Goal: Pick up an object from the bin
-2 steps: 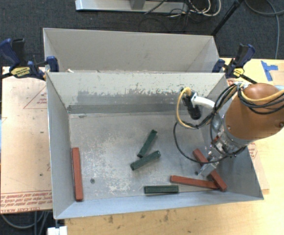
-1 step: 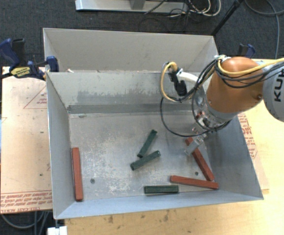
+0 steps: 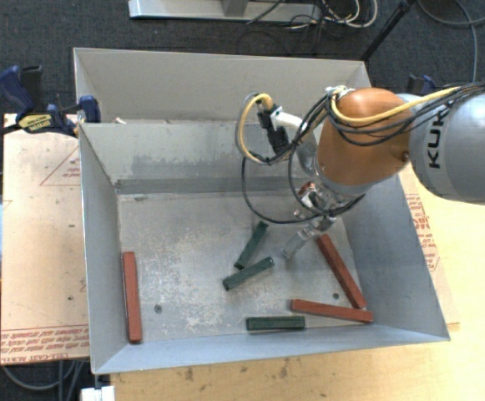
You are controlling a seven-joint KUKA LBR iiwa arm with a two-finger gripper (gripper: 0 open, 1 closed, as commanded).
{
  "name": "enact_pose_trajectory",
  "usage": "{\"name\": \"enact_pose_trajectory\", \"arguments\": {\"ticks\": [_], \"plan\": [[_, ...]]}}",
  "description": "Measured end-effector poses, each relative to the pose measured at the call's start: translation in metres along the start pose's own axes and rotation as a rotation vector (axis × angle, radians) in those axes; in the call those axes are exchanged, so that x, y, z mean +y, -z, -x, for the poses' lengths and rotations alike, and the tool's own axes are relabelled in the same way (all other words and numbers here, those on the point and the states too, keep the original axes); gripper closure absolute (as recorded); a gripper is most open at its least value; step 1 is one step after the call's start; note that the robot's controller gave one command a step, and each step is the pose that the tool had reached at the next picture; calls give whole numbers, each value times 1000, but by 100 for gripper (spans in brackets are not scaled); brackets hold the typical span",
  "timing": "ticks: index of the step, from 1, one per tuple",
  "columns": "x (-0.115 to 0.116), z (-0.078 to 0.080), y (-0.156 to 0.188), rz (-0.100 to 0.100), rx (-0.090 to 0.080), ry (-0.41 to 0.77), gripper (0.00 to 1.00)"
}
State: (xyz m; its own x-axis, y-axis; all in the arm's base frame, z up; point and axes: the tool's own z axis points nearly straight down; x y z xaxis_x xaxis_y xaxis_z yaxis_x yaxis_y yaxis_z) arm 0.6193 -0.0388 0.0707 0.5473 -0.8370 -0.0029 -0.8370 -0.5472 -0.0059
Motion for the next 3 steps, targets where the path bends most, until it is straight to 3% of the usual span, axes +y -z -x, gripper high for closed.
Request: {"name": "enact_pose_trajectory", "arguments": {"ticks": [1,2,3], "plan": [[17,-6,-1,5,0,413,0],[14,-15,-1,5,-2,976,0],[2,10,-1,4,-3,596,0]]}}
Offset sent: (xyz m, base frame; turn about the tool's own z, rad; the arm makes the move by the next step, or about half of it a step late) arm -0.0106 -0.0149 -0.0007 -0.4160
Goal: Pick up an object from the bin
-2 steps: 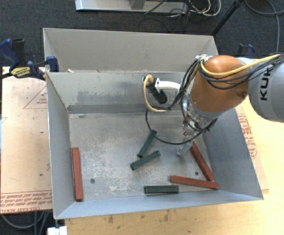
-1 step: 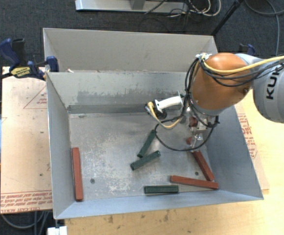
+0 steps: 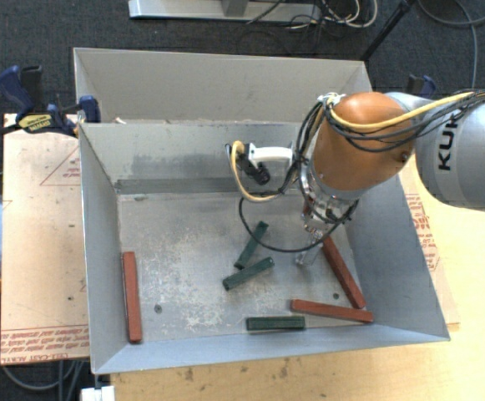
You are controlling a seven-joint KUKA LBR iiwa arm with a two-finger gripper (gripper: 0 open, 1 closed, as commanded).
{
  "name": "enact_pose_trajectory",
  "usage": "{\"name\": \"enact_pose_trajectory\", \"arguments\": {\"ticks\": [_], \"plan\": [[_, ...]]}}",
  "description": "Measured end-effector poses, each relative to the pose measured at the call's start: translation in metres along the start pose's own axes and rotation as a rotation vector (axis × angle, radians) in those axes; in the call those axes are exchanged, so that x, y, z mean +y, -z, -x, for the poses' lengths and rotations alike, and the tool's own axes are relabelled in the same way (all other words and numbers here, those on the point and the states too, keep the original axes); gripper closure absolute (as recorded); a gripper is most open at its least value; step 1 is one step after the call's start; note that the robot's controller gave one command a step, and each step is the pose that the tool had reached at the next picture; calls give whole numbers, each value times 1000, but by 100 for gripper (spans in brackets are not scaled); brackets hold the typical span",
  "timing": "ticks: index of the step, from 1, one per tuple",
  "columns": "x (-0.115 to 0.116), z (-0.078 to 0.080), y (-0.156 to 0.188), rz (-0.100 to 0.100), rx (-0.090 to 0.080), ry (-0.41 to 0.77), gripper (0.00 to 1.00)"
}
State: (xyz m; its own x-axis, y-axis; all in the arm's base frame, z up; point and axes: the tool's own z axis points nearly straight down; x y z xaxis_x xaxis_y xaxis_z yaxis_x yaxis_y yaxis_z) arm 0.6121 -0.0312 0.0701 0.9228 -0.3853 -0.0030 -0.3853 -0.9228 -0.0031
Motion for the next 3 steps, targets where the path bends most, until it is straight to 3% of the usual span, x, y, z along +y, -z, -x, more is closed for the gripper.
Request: {"name": "enact_pose_trajectory", "arguments": {"ticks": [1,2,3], "plan": [[-22,23,0,1,1,393,0],[-84,48,0,-1,0,383,0],[-80,46,0,1,0,376,100]]}}
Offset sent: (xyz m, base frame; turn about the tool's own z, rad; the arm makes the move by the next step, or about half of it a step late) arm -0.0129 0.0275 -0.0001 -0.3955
